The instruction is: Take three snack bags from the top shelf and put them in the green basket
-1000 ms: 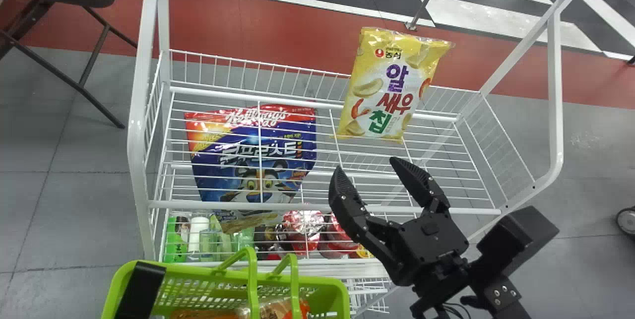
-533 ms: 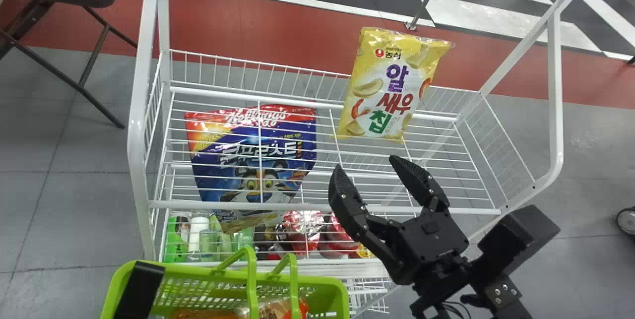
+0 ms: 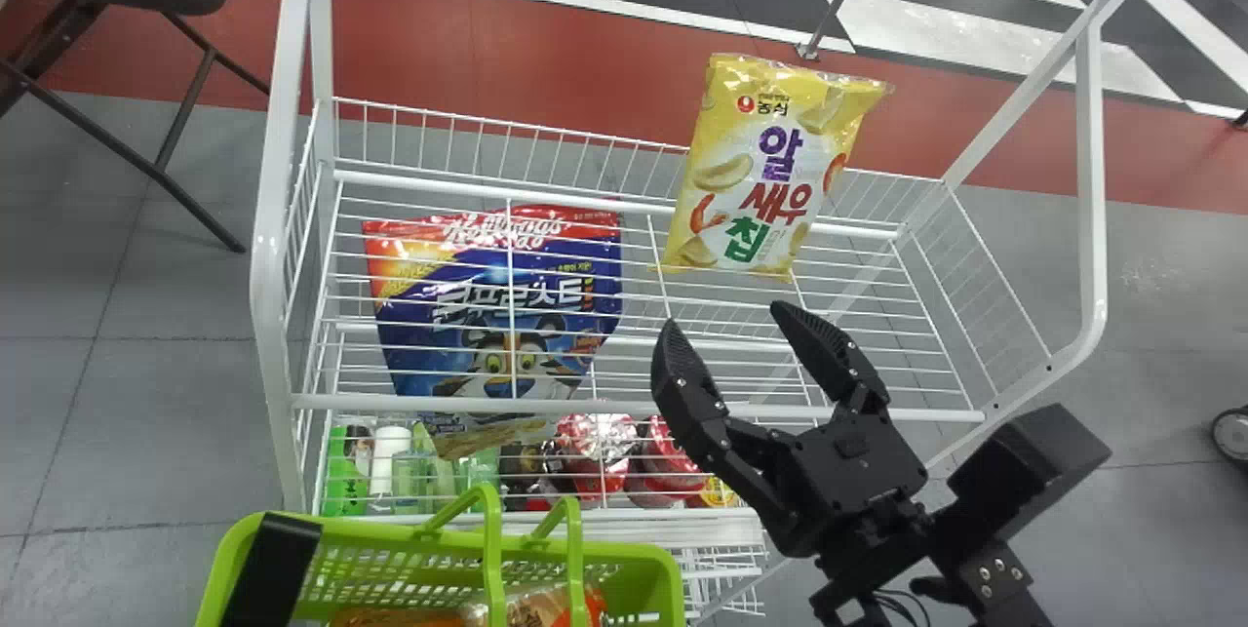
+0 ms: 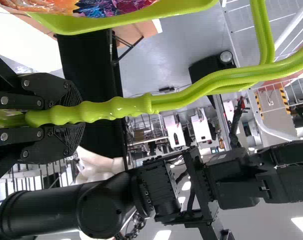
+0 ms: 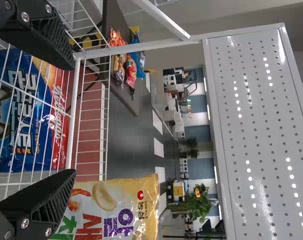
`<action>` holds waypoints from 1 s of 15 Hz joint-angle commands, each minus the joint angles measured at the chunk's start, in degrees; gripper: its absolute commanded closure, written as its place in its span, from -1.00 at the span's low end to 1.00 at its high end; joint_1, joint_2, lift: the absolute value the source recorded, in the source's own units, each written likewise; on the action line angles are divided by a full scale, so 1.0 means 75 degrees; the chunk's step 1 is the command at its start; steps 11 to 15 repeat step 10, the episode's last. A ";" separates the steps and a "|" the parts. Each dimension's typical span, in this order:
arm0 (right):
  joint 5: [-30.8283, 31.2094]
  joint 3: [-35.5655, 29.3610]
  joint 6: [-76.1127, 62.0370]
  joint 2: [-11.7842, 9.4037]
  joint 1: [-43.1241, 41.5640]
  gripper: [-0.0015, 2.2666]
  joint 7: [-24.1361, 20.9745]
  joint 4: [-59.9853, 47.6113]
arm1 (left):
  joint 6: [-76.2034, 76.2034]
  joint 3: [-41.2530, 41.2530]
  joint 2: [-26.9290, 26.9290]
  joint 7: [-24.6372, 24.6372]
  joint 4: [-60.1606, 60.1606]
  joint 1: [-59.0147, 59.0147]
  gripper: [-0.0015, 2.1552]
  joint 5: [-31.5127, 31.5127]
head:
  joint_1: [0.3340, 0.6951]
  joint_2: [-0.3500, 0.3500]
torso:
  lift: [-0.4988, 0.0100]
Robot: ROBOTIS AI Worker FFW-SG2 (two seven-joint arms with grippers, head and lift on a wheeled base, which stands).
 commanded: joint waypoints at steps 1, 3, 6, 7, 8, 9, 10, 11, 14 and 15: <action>-0.0005 -0.0001 0.0003 0.0007 0.0004 -0.93 0.0000 0.0000 | 0.0009 0.0000 -0.0011 0.0000 0.0000 0.0000 0.49 0.0000 | 1.00 -1.00 | 0.85; -0.0017 -0.0001 -0.0021 0.0007 0.0004 -0.93 0.0000 0.0000 | 0.0009 0.0000 0.0001 0.0000 0.0000 0.0000 0.49 0.0000 | 1.00 -1.00 | 0.85; -0.0017 -0.0012 -0.0021 0.0007 0.0004 -0.93 0.0012 0.0000 | 0.0009 0.0012 0.0001 0.0000 0.0000 0.0000 0.49 0.0000 | 1.00 -1.00 | 0.85; -0.0017 -0.0012 -0.0021 0.0007 0.0004 -0.93 0.0012 0.0000 | 0.0009 0.0012 0.0001 0.0000 -0.0012 0.0000 0.49 0.0000 | 1.00 -1.00 | 0.85; -0.0017 -0.0012 -0.0021 0.0007 0.0004 -0.93 0.0012 0.0000 | 0.0009 0.0012 0.0001 0.0000 -0.0012 0.0000 0.49 0.0000 | 1.00 -1.00 | 0.85; -0.0029 -0.0012 -0.0021 0.0007 0.0016 -0.93 0.0012 0.0000 | 0.0009 0.0012 0.0001 0.0000 -0.0012 0.0000 0.49 0.0000 | 1.00 -1.00 | 0.85; -0.0123 -0.0036 -0.0021 0.0007 0.0016 -0.93 0.0070 0.0000 | 0.0009 0.0012 0.0001 0.0000 -0.0012 0.0012 0.49 0.0012 | 1.00 -1.00 | 0.85; -0.0123 -0.0036 -0.0021 0.0007 0.0016 -0.93 0.0070 0.0000 | 0.0009 0.0012 0.0001 0.0000 -0.0012 0.0012 0.49 0.0012 | 1.00 -1.00 | 0.85; -0.0123 -0.0036 -0.0021 0.0007 0.0016 -0.93 0.0070 0.0000 | 0.0009 0.0012 0.0001 0.0000 -0.0012 0.0012 0.49 0.0012 | 1.00 -1.00 | 0.85; -0.0123 -0.0036 -0.0021 0.0007 0.0016 -0.93 0.0070 0.0000 | 0.0009 0.0012 0.0001 0.0000 -0.0012 0.0012 0.49 0.0012 | 1.00 -1.00 | 0.85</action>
